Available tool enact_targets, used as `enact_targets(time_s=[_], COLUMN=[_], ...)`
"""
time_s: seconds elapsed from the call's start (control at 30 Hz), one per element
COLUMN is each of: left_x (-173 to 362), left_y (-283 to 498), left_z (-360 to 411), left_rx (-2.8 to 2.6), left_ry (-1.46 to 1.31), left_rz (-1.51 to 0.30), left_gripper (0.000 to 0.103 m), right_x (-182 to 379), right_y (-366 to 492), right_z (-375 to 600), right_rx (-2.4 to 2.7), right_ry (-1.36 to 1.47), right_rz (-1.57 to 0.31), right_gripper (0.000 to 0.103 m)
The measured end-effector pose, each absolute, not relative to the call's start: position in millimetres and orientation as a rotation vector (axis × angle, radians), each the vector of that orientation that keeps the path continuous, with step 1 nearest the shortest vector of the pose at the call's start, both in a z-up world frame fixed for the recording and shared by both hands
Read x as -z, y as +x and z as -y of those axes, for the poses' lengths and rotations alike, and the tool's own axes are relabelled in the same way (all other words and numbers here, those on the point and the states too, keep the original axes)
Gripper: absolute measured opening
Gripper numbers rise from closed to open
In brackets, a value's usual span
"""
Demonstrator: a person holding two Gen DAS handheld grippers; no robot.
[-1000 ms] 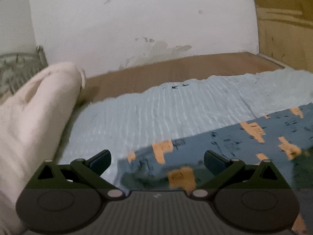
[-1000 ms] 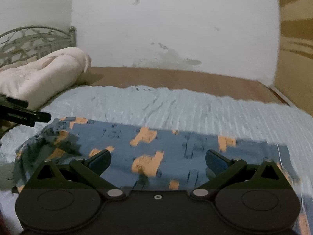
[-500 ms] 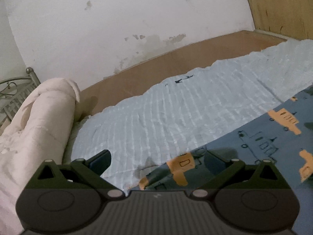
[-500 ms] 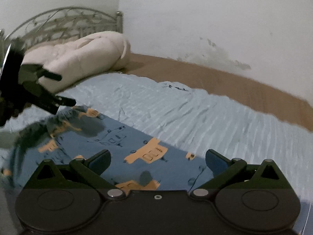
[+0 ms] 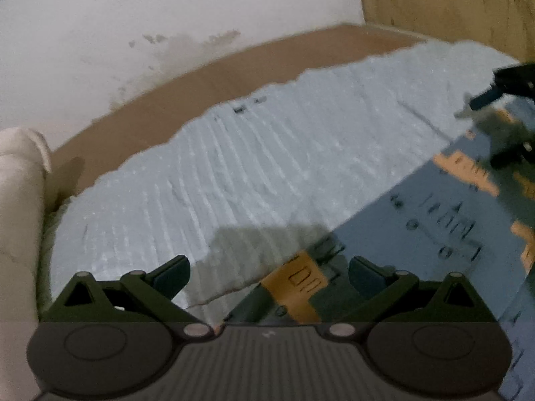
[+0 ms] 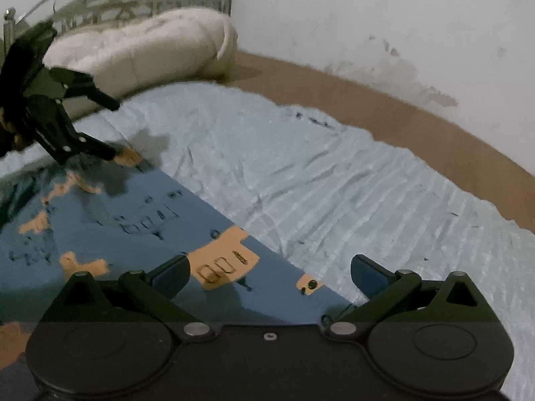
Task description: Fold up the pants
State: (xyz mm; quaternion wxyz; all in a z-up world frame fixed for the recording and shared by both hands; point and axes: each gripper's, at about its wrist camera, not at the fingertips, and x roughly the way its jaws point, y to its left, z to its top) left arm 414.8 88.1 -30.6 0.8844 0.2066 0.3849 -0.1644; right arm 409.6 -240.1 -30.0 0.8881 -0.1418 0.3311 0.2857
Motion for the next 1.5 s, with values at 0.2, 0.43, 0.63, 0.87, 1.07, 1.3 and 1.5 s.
enact_targets(time_s=[0.2, 0.43, 0.63, 0.87, 1.07, 1.3, 1.5], left_x=[41.1, 50.6, 51.1, 50.7, 51.2, 25.1, 0.1], left_y=[436.9, 439.6, 441.1, 443.3, 436.8, 419.5, 429.2], left_z=[-101.0, -105.3, -104.9, -106.9, -102.9, -105.4, -119.2], left_rx=[0.395, 0.409, 0.407, 0.434, 0.421, 0.361, 0.243], left_ry=[0.363, 0.348, 0.35, 0.27, 0.252, 0.264, 0.134], left_rz=[-0.891, -0.937, -0.95, -0.995, -1.002, -0.904, -0.785], left_gripper=[0.098, 0.093, 0.092, 0.052, 0.012, 0.001, 0.001], right_x=[45.1, 47.7, 47.5, 48.6, 52.0, 33.1, 7.6], right_y=[437.8, 447.0, 448.4, 444.9, 434.3, 421.2, 433.2], right_z=[246.3, 259.6, 259.0, 250.8, 244.9, 236.2, 228.2], right_rx=[-0.61, -0.656, -0.664, -0.654, -0.659, -0.628, -0.541], right_ry=[-0.297, -0.261, -0.269, -0.302, -0.291, -0.354, -0.379], right_rz=[-0.789, -0.825, -0.843, -0.858, -0.845, -0.781, -0.651], right_gripper=[0.076, 0.07, 0.07, 0.049, 0.017, 0.002, 0.002])
